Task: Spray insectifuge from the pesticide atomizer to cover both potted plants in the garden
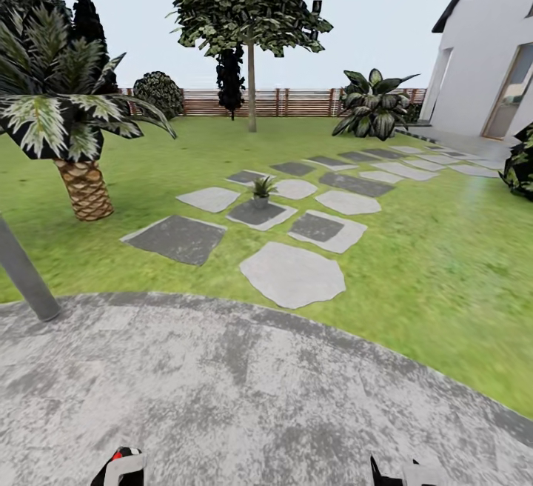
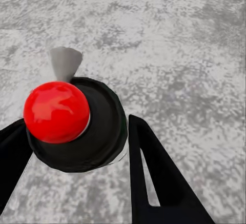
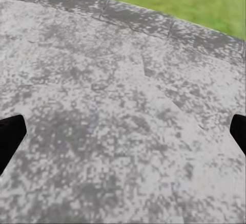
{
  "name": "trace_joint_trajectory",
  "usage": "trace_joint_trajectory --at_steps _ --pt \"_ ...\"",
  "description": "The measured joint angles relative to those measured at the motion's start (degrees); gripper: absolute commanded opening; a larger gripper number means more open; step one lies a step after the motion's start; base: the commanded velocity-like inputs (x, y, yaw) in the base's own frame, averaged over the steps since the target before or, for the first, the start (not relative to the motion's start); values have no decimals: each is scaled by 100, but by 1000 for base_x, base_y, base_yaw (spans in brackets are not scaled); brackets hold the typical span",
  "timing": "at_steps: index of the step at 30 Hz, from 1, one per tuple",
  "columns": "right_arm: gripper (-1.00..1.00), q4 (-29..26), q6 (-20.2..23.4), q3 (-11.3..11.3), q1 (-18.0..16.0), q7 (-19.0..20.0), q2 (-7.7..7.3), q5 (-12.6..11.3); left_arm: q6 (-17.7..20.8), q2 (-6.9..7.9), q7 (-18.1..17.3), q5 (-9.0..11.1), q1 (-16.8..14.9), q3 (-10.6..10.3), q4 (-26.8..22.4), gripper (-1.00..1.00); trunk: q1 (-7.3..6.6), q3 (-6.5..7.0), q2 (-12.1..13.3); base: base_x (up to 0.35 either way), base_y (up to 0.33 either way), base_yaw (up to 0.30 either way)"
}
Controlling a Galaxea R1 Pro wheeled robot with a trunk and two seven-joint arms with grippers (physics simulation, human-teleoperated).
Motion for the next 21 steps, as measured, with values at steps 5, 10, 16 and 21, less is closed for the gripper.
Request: trace_joint_trajectory --at_steps 5,10,16,21 --pt "100 0 0 0 0 0 -1 -1 0 0 0 1 0 0 0 -100 0 0 0 333 99 0" --pt "100 0 0 0 0 0 0 -2 0 0 0 2 0 0 0 -100 0 0 0 333 99 0" --pt "100 0 0 0 0 0 0 0 0 0 0 2 0 0 0 -100 0 0 0 333 99 0" --pt "100 0 0 0 0 0 -2 -3 0 0 0 1 0 0 0 -100 0 0 0 333 99 0"
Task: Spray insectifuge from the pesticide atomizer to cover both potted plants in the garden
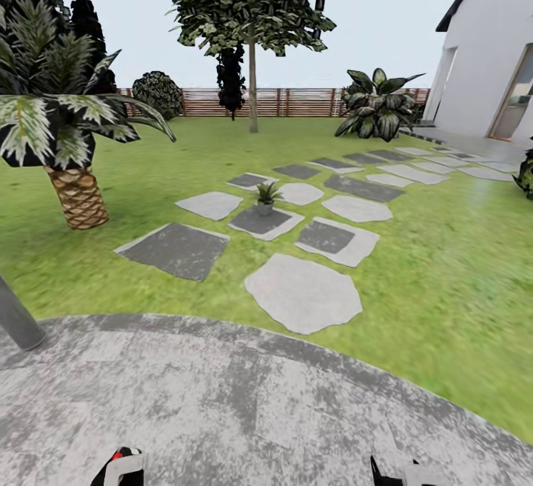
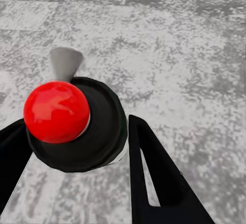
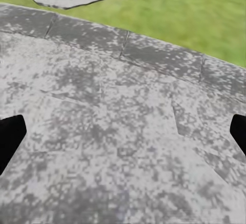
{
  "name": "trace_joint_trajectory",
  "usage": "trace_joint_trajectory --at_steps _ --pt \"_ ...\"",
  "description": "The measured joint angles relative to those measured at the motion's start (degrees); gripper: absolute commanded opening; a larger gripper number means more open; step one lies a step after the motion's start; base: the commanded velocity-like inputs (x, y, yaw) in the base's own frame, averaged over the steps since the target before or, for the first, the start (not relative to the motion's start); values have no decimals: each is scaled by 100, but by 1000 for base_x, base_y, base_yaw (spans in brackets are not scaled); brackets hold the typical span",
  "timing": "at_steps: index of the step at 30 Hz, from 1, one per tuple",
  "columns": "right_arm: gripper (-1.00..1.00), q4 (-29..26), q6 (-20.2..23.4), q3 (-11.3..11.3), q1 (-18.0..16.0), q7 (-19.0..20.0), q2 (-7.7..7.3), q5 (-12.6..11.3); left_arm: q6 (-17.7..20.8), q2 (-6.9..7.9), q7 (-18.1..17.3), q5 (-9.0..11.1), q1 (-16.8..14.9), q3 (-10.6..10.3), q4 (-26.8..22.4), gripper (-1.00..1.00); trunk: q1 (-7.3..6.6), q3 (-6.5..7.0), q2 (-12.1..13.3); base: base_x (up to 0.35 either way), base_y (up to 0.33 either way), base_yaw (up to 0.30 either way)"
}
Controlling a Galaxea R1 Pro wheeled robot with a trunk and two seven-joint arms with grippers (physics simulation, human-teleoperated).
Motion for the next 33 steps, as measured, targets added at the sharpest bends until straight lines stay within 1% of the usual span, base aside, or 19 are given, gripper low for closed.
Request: trace_joint_trajectory --at_steps 8,33 --pt "100 0 0 0 0 0 2 2 0 0 0 0 0 0 0 -100 0 0 0 333 72 0" --pt "100 -1 0 -1 0 0 0 3 1 0 0 -1 0 -1 2 -100 0 0 0 335 2 0"
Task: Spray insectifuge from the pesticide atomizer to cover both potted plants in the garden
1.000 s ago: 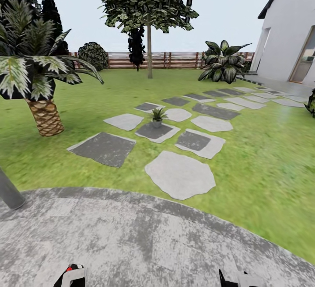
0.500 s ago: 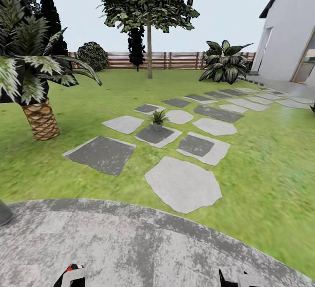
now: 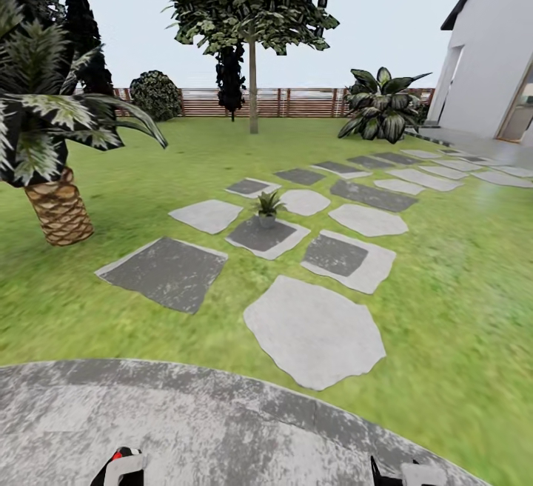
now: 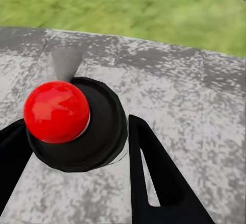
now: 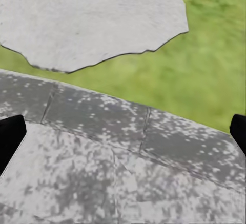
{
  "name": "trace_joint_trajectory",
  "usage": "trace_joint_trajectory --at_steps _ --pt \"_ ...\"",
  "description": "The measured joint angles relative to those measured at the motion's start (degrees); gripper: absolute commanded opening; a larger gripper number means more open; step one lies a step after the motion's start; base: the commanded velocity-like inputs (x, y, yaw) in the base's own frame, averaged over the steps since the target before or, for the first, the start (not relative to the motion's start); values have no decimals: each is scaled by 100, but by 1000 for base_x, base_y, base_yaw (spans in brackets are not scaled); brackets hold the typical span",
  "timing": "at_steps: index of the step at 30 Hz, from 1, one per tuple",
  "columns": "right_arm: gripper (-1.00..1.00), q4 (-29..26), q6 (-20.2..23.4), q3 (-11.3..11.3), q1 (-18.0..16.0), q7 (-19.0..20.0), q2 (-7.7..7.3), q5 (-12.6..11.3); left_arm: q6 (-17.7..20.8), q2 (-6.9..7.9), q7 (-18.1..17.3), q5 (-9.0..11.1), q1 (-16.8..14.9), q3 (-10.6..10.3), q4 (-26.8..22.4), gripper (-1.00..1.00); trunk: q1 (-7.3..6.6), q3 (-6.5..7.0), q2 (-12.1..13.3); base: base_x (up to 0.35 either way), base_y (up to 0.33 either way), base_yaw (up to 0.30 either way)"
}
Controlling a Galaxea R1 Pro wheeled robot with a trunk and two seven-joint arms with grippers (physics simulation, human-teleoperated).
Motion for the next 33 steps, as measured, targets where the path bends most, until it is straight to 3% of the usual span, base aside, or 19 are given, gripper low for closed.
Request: trace_joint_trajectory --at_steps 33 --pt "100 0 0 0 0 1 8 0 0 0 0 1 0 0 -1 -100 0 0 0 335 0 0"
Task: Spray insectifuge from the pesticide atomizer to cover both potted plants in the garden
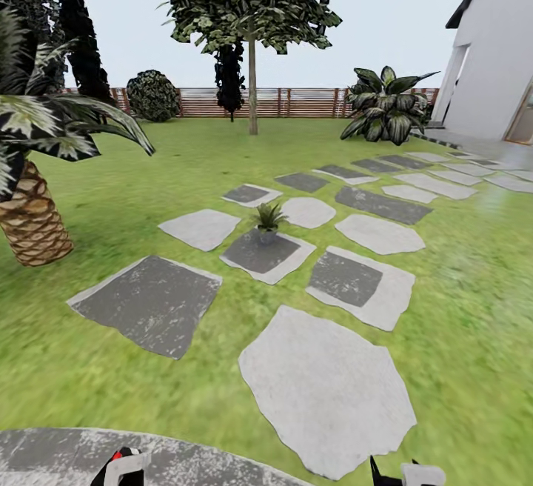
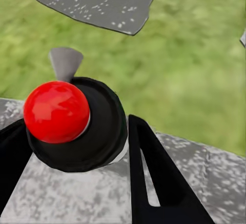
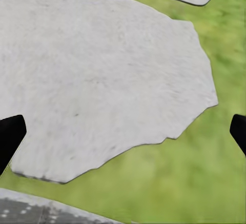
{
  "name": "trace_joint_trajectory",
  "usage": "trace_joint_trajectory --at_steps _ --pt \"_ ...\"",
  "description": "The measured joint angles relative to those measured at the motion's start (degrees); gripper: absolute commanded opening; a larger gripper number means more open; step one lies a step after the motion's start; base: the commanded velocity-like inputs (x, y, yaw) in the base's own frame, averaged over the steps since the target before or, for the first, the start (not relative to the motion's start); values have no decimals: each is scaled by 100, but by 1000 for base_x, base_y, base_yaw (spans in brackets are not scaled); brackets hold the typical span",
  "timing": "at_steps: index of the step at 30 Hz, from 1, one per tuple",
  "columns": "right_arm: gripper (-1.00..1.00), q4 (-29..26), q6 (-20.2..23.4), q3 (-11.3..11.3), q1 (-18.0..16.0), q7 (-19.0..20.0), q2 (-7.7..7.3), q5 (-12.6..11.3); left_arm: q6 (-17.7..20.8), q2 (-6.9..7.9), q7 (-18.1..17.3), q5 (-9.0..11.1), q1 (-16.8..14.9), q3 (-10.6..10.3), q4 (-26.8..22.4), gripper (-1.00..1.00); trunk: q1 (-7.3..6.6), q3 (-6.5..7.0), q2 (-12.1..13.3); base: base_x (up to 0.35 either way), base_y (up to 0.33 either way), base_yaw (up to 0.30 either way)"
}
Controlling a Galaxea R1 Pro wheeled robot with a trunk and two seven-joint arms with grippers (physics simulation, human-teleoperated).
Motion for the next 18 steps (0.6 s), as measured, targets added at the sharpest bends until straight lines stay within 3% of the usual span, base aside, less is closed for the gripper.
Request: trace_joint_trajectory --at_steps 18 --pt "100 -4 0 -1 0 -1 -6 -7 0 0 0 -2 0 0 0 -100 0 0 0 335 0 0"
